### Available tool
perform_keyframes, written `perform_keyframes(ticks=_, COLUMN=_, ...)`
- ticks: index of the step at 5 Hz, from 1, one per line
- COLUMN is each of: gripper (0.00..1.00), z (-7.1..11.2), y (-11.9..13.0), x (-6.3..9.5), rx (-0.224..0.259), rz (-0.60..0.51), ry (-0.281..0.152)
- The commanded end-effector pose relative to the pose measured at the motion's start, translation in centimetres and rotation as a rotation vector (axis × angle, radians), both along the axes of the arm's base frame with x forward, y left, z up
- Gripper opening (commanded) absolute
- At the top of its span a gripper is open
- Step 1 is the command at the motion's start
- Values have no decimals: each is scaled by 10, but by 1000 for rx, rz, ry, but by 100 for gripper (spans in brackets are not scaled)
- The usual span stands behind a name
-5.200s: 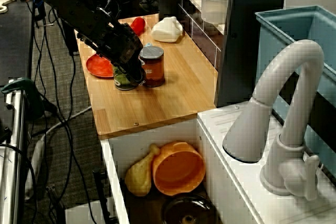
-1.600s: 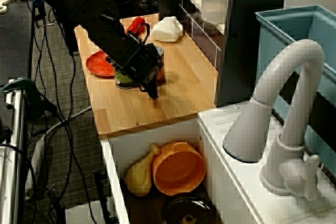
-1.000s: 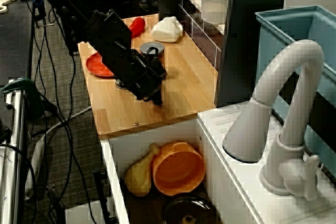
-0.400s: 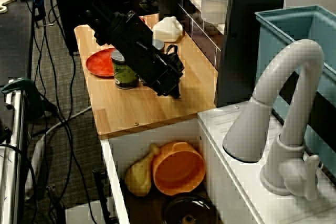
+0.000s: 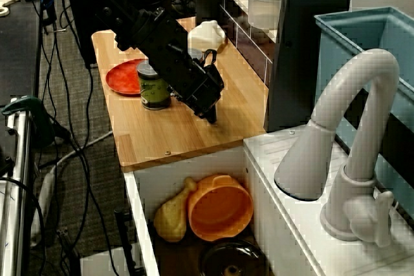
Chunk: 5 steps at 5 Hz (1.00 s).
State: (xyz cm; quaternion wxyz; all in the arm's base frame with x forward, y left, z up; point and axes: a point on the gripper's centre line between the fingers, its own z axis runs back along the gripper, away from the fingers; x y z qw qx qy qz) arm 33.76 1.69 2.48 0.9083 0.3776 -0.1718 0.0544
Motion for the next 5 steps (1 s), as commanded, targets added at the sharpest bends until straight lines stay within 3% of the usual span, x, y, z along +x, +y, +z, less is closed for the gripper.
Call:
perform_keyframes(ticks=1, gripper=0, z=58, y=-6, x=5, rx=-118, rz=17, ry=-43)
perform_keyframes(ticks=4, gripper=0, z=62, y=-2, x=4, rx=-119, rz=26, ry=-47)
perform_keyframes(ticks=5, gripper=0, z=67, y=5, x=11, rx=-120, rz=37, ry=-49)
